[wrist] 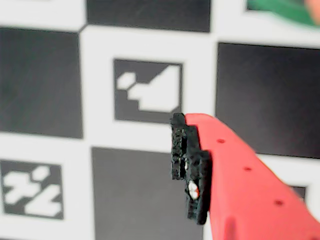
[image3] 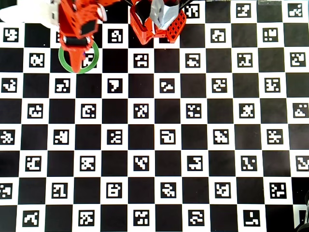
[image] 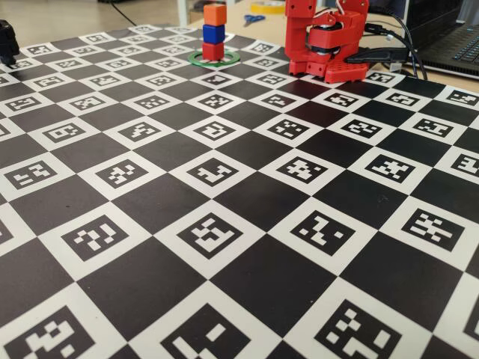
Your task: Grab the red cube then put it in the green circle then put the blue cube on top and finally the orange cube on top
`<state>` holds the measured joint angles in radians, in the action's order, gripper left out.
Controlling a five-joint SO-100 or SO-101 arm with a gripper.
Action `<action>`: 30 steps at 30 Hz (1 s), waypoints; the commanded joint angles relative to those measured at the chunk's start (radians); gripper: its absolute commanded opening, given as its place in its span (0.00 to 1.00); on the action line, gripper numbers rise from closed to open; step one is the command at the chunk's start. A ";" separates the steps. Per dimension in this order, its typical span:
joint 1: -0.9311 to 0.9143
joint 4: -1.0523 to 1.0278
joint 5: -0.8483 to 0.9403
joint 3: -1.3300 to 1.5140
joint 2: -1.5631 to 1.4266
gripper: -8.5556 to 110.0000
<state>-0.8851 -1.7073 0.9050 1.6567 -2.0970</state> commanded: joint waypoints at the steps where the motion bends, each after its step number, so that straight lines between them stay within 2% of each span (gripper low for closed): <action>1: 0.170 0.072 -0.176 0.089 -0.153 0.26; 7: 0.408 0.103 -0.350 0.196 -0.242 0.15; 13: 0.558 0.172 -0.371 0.334 -0.354 0.03; 25: 0.750 0.183 -0.141 0.635 -0.607 0.02; 30: 0.750 0.207 -0.014 0.749 -0.652 0.02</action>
<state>-0.1319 -1.5232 0.8222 2.3807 -2.7136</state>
